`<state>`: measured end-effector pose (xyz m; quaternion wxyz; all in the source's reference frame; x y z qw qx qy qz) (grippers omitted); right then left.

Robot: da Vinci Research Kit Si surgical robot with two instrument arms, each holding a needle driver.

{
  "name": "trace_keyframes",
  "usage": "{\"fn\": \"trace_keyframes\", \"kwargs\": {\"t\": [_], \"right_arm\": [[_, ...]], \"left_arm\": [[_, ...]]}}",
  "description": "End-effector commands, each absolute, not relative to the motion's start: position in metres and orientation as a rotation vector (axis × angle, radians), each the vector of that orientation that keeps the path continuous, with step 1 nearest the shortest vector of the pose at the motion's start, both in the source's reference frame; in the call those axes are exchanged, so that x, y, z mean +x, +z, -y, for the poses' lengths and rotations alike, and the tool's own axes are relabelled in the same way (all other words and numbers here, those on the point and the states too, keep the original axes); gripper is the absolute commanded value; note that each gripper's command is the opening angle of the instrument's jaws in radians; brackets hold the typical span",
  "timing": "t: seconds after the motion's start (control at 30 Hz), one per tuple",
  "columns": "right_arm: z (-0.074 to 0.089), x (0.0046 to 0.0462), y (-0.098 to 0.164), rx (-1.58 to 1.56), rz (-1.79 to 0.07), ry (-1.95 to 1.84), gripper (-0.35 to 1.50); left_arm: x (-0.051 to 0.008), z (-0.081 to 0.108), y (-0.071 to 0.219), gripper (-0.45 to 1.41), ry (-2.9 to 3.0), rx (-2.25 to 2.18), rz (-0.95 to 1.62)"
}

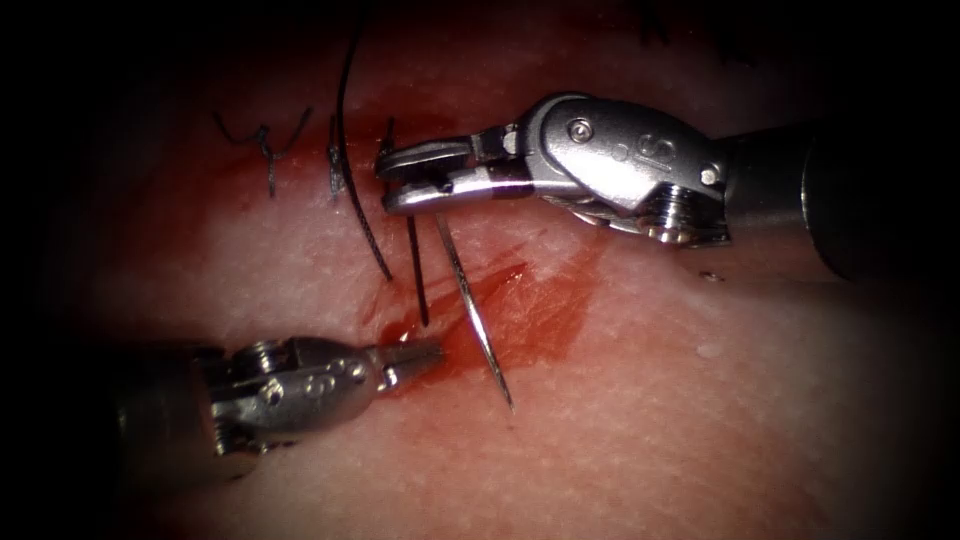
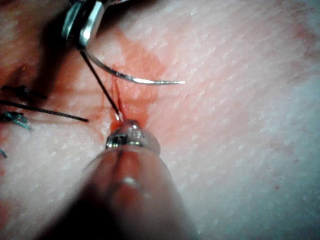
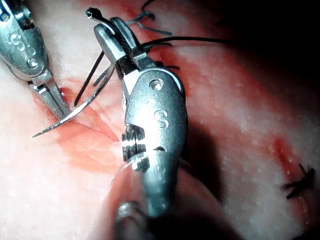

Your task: Wound Closure

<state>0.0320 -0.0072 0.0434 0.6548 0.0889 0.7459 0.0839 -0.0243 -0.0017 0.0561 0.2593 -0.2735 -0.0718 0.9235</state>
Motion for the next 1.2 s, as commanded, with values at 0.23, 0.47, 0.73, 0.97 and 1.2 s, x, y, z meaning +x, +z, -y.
{"fn": "trace_keyframes", "kwargs": {"t": [0.23,0.47,0.73,0.97,1.2], "right_arm": [[0.0066,0.0339,0.0446,0.153,-1.681,0.151,-0.35],[0.0066,0.0347,0.0448,0.101,-1.675,0.114,-0.35],[0.0056,0.0365,0.0458,-0.133,-1.718,-0.030,-0.35],[0.0058,0.0367,0.0454,-0.306,-1.875,-0.136,-0.35],[0.0067,0.0363,0.0447,-0.333,-1.943,-0.155,-0.35]], "left_arm": [[-0.0242,0.0016,0.0570,-0.30,2.517,-0.606,0.186],[-0.0244,0.0020,0.0570,-0.35,2.549,-0.511,0.249],[-0.0254,0.0025,0.0566,0.39,2.556,-0.513,0.385],[-0.0255,0.0028,0.0565,0.69,2.536,-0.508,0.426],[-0.0253,0.0028,0.0565,0.83,2.505,-0.502,0.446]]}}
